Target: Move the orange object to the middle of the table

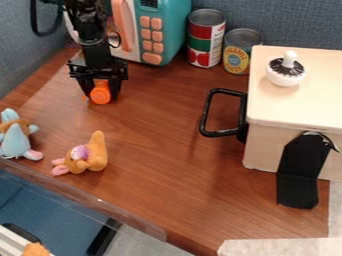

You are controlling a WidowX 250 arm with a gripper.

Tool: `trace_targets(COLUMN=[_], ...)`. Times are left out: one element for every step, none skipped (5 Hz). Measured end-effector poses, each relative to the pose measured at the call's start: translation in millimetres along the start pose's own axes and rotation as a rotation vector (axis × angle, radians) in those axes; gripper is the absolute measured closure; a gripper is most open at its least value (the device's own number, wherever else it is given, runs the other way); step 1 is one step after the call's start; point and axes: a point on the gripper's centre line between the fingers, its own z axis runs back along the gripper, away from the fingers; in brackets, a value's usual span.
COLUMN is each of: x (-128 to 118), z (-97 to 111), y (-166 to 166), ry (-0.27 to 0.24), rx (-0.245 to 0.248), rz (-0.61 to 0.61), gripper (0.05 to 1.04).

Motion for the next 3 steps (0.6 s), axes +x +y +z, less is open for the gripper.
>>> trace_targets(x=[-1.0,-7.4,-10.0], z=[0.0,9.6,32.2], y=[1.4,-14.6,-63.0], ry=[-0.013,-0.028,-0.075], rx=[0.007,-0.025,-0.101], rz=[0.018,-0.023,-0.132], gripper=[0.524,0.525,0.525])
